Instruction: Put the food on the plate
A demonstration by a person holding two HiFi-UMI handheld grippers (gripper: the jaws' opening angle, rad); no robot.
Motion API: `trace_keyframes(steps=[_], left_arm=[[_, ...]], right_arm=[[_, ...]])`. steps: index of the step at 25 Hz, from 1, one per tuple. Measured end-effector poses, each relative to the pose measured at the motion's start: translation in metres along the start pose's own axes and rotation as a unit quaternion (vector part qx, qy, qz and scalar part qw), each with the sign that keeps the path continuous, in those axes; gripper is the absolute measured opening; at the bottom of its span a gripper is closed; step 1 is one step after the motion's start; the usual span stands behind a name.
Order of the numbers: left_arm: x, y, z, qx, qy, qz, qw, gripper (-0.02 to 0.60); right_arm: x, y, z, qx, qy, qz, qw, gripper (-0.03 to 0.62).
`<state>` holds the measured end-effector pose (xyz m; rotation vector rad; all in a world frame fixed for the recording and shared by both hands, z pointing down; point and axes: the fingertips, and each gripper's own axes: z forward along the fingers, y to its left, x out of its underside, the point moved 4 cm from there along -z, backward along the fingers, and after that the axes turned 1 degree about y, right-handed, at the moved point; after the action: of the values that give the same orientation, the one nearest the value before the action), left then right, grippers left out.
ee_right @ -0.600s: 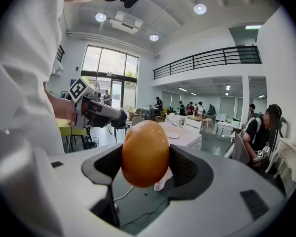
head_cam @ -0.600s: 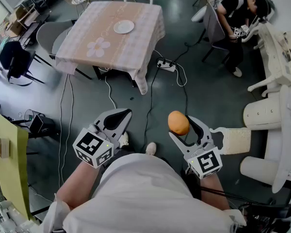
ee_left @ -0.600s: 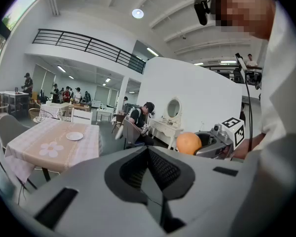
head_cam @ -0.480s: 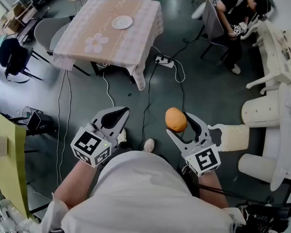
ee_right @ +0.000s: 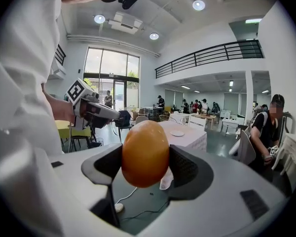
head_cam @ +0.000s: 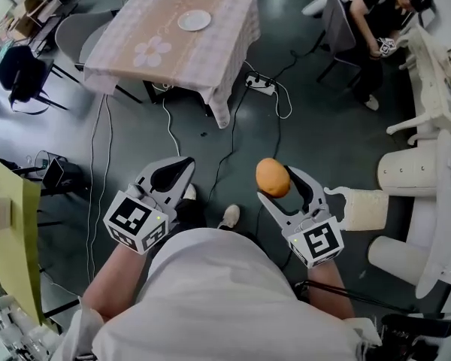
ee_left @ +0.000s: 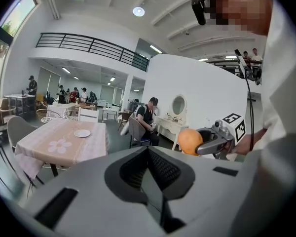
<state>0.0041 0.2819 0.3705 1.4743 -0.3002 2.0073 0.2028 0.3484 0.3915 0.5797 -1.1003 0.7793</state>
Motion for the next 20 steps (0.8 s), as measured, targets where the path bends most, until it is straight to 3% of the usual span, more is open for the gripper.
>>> trace_keyframes(steps=[5, 10, 20], left_arm=[[0.003, 0.022, 0.007, 0.001, 0.005, -0.008, 1.0000, 0.009], [-0.010, 0.065, 0.032, 0.025, -0.006, -0.005, 0.9997, 0.009], [-0.064, 0.201, 0.046, 0.074, -0.029, 0.010, 0.9968, 0.009]], right_arm=[[-0.002, -0.007, 0.024, -0.007, 0.005, 0.005, 1.000, 0.310], [-0.013, -0.023, 0.063, 0.002, 0.021, 0.008, 1.000, 0.310], [-0.084, -0.056, 0.211, 0.021, 0.043, -0.007, 0.999, 0.310]])
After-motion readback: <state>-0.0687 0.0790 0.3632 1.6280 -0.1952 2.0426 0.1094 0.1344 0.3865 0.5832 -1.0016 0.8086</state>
